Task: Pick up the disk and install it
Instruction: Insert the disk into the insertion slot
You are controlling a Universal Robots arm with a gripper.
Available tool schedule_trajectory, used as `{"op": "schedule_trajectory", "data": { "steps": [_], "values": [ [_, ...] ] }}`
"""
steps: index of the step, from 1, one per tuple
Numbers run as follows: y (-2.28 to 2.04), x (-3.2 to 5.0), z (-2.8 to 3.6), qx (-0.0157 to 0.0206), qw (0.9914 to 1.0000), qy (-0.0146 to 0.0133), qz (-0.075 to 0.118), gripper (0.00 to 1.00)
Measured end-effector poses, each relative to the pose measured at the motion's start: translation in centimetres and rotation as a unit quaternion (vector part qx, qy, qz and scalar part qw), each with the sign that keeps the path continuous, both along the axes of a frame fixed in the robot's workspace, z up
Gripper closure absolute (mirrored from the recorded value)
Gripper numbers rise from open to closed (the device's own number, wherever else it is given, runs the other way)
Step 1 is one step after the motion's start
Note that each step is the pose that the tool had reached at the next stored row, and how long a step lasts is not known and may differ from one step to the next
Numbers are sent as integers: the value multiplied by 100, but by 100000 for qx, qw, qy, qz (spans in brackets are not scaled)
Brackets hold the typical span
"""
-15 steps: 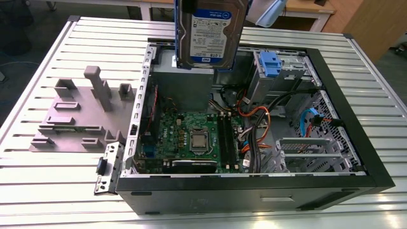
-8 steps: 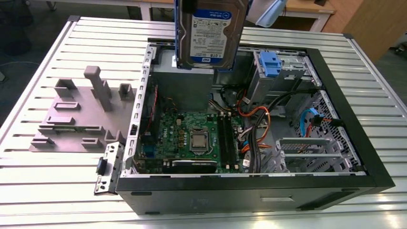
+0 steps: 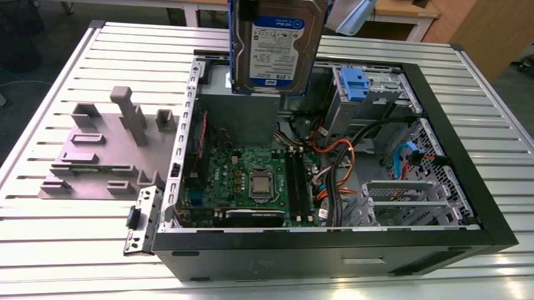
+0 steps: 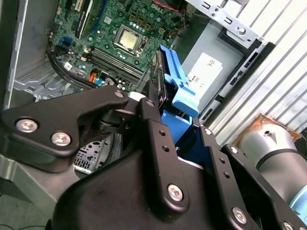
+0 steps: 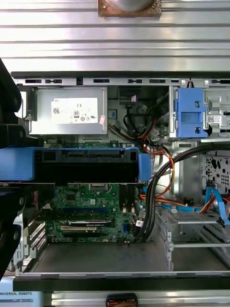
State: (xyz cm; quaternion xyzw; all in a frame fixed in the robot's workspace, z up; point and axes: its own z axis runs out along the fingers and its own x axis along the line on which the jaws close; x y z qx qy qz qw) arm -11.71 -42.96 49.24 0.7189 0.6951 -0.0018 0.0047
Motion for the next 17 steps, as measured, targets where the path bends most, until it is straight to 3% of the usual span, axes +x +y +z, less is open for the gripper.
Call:
{"op": "schedule_trajectory", "data": {
  "steps": [12,17],
  "values": [
    [-245,21,-7,-26,100000,1,0,64],
    [-279,174,-12,-33,100000,0,-1,64]
  ]
}}
